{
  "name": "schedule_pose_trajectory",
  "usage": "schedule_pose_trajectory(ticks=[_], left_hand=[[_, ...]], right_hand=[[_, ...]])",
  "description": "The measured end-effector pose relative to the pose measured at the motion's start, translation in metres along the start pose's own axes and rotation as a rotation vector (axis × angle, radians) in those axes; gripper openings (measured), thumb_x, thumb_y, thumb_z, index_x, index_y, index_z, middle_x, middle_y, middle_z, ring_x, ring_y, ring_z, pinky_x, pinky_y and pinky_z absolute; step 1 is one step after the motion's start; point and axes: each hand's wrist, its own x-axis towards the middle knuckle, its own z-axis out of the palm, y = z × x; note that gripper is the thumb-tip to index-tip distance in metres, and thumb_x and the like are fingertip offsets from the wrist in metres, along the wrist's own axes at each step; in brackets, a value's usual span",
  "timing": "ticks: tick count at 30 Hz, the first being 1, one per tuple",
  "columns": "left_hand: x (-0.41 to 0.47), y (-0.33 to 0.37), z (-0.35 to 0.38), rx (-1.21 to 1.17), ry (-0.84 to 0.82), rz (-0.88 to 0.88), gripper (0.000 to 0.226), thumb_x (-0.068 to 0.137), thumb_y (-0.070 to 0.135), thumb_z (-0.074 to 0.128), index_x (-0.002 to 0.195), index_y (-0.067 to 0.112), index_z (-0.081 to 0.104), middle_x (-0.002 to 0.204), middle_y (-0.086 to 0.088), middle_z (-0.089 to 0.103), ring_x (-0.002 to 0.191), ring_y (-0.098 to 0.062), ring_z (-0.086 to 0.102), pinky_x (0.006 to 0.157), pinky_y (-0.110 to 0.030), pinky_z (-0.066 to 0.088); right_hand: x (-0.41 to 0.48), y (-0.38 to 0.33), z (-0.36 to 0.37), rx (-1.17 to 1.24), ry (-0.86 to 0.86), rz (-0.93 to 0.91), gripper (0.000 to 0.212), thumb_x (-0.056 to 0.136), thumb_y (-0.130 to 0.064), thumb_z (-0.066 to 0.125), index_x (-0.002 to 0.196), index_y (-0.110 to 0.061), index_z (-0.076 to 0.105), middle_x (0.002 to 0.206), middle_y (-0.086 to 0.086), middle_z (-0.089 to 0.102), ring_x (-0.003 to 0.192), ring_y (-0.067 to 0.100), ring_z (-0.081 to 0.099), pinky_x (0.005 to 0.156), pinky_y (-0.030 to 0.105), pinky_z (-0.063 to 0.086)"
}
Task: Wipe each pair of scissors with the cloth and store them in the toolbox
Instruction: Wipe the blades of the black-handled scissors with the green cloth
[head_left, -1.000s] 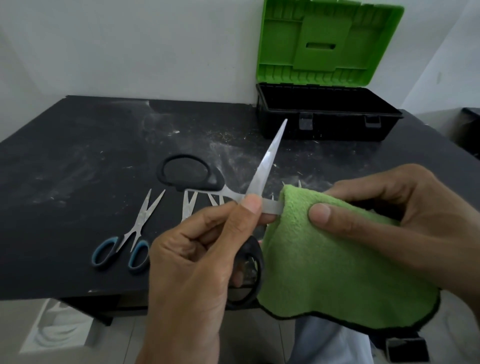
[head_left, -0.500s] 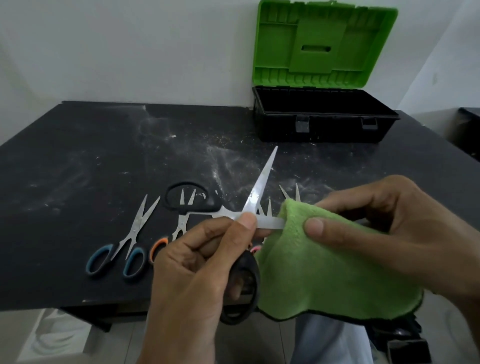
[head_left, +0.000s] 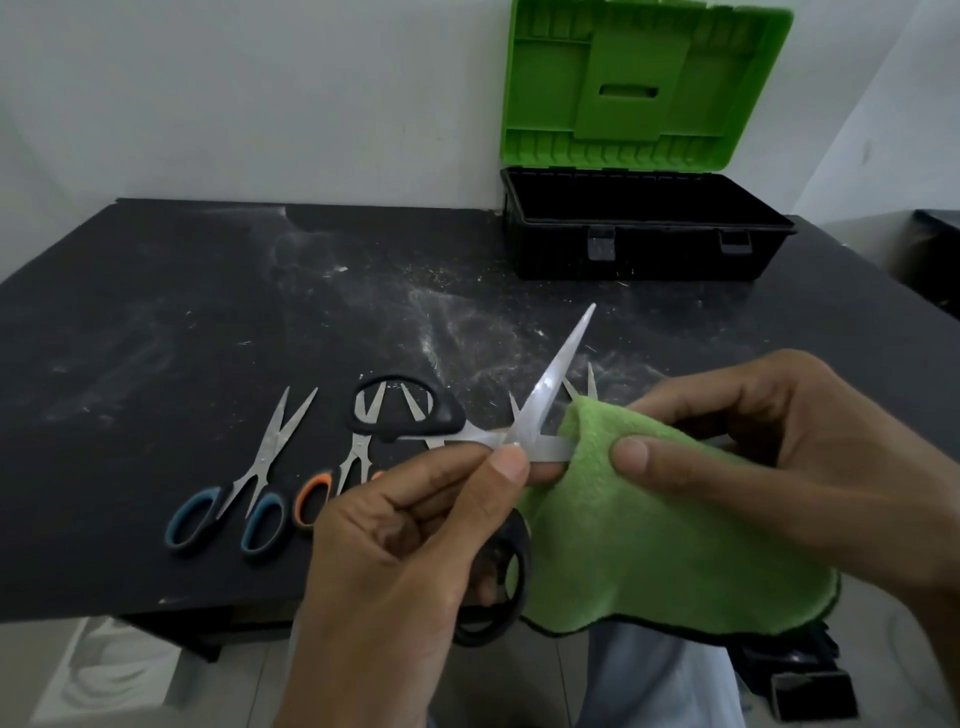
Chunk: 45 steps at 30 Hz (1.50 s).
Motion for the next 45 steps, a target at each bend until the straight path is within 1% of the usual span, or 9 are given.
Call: schedule_pose_trajectory(ticks=[5, 13, 16, 20, 23, 28, 35, 39, 45], left_hand=[[0.002, -0.001, -0.002, 0.022, 0.006, 0.011, 0.02, 0.057, 0.017, 0.089, 0.075, 0.016, 0.082, 0.078, -0.007, 0.079, 0.039, -0.008, 0.045, 0.036, -0.014, 0.037], [-0.003, 0.004, -0.005, 0.051, 0.036, 0.085, 0.03, 0.06, 0.045, 0.077, 0.077, 0.021, 0.083, 0.06, -0.008, 0.072, 0.035, -0.009, 0.04, 0.038, -0.012, 0.033], [-0.003, 0.005, -0.007, 0.057, -0.007, 0.089, 0.034, 0.061, 0.045, 0.075, 0.079, 0.017, 0.083, 0.061, -0.006, 0.073, 0.034, -0.01, 0.037, 0.039, -0.012, 0.032], [-0.003, -0.005, 0.003, 0.057, -0.022, 0.086, 0.033, 0.06, 0.044, 0.075, 0.077, 0.017, 0.083, 0.056, -0.003, 0.071, 0.032, -0.011, 0.036, 0.038, -0.012, 0.031], [-0.004, -0.007, 0.004, 0.067, 0.017, 0.074, 0.034, 0.056, 0.046, 0.076, 0.076, 0.02, 0.083, 0.048, 0.001, 0.063, 0.031, -0.01, 0.037, 0.037, -0.011, 0.031], [-0.003, -0.005, -0.005, 0.094, 0.008, 0.038, 0.04, 0.058, 0.052, 0.075, 0.081, 0.02, 0.083, 0.058, -0.027, 0.06, 0.034, -0.011, 0.036, 0.038, -0.013, 0.032], [-0.005, -0.007, 0.006, 0.102, 0.053, 0.094, 0.036, 0.057, 0.046, 0.076, 0.081, 0.02, 0.083, 0.038, 0.001, 0.047, 0.031, -0.01, 0.035, 0.037, -0.011, 0.03], [-0.005, -0.003, 0.002, 0.032, 0.086, 0.082, 0.034, 0.052, 0.043, 0.077, 0.074, 0.016, 0.082, 0.04, -0.002, 0.054, 0.028, -0.007, 0.032, 0.036, -0.008, 0.029], [-0.004, -0.007, 0.009, -0.007, 0.106, 0.09, 0.031, 0.052, 0.04, 0.078, 0.071, 0.016, 0.08, 0.041, 0.0, 0.055, 0.025, -0.009, 0.032, 0.036, -0.01, 0.029]], right_hand=[[-0.004, 0.002, -0.002, 0.014, 0.019, 0.001, 0.013, 0.08, -0.041, 0.074, 0.084, -0.036, 0.085, 0.086, -0.005, 0.084, 0.074, 0.013, 0.081, 0.067, 0.033, 0.067], [-0.005, -0.001, -0.002, 0.03, -0.004, -0.032, 0.018, 0.082, -0.041, 0.073, 0.087, -0.029, 0.086, 0.086, 0.0, 0.084, 0.072, 0.02, 0.081, 0.064, 0.044, 0.068], [-0.009, 0.003, -0.006, 0.067, -0.006, -0.024, 0.014, 0.083, -0.035, 0.075, 0.086, -0.028, 0.087, 0.084, 0.001, 0.084, 0.072, 0.02, 0.082, 0.062, 0.033, 0.066], [-0.01, 0.006, 0.002, 0.053, 0.007, -0.021, 0.018, 0.084, -0.039, 0.075, 0.087, -0.026, 0.087, 0.084, 0.002, 0.083, 0.072, 0.023, 0.081, 0.064, 0.049, 0.067], [-0.01, 0.007, 0.005, 0.05, -0.011, -0.027, 0.018, 0.088, -0.037, 0.074, 0.09, -0.024, 0.086, 0.086, 0.0, 0.084, 0.073, 0.02, 0.081, 0.064, 0.046, 0.067], [-0.013, 0.012, -0.005, 0.05, 0.001, -0.016, 0.016, 0.087, -0.035, 0.073, 0.091, -0.027, 0.087, 0.089, -0.002, 0.084, 0.078, 0.019, 0.081, 0.07, 0.045, 0.068], [-0.005, 0.008, 0.012, 0.046, -0.017, -0.057, 0.019, 0.089, -0.04, 0.075, 0.09, -0.025, 0.086, 0.087, 0.002, 0.083, 0.078, 0.024, 0.08, 0.07, 0.055, 0.065], [-0.009, 0.009, 0.002, 0.05, -0.033, -0.022, 0.016, 0.084, -0.04, 0.075, 0.087, -0.029, 0.086, 0.089, -0.002, 0.083, 0.079, 0.018, 0.081, 0.071, 0.043, 0.068], [-0.007, 0.007, 0.014, 0.106, 0.009, -0.015, 0.018, 0.085, -0.039, 0.074, 0.088, -0.026, 0.087, 0.084, 0.001, 0.083, 0.076, 0.023, 0.08, 0.071, 0.053, 0.065]])
